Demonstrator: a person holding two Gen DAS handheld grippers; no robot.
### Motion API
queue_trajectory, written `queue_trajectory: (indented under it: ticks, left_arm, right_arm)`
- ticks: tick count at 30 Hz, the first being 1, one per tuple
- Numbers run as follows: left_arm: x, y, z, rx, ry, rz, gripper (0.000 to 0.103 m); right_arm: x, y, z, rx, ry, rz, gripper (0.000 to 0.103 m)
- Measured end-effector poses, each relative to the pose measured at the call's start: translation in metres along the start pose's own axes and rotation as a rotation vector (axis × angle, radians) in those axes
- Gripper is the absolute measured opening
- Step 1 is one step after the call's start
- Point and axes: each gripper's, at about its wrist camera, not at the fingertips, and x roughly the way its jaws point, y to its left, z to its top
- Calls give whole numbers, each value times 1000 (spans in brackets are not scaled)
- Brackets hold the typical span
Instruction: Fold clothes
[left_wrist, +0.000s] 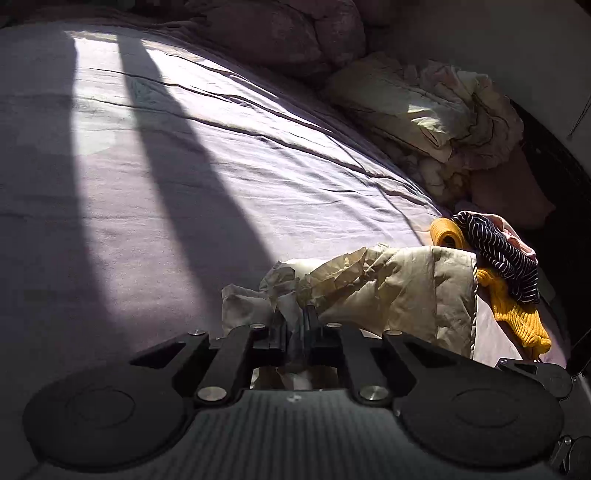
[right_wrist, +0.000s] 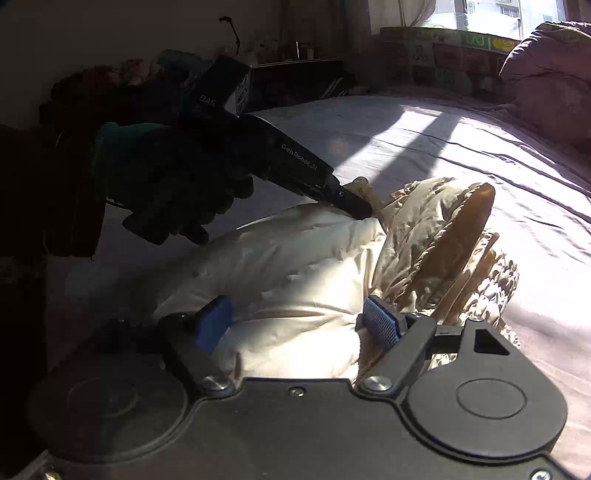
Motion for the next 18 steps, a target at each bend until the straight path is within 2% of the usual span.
queue_trajectory:
  ticks: [4,6,10,11,12,14,15,16,18]
  left_arm:
    - [-13,-20,-6,131,-63,56,10]
    - [-28,-32,-8,208,-102,85,11]
    - [-80,-63,-24,379,-232,188,14]
    - [-93,-72,-30,424,-258,192,14]
    - [-105,-84,-38,466,-264,137,14]
    - [-111,-99,-51,531,-209,9,14]
    - [-109,-104,-58,566,-180,-24,14]
    - [-103,-110,-67,612,-138,-36,14]
    - [-89,-111,-80,642,-79,-1,14]
  right_arm:
    - [-2,-13,-5,40,9,22,79]
    - [-8,-13,-5,65,-16,33,80]
    - [-38,-12,-7,108,-172,3,81]
    - [-42,-15,-5,118,-201,-17,82]
    - [-46,-17,-3,128,-229,-37,82]
    - [-50,-23,2,148,-276,-75,82]
    - [-45,-30,9,155,-279,-94,81]
    - [-40,-38,17,165,-278,-103,81]
    - [-20,-55,30,191,-243,-102,81]
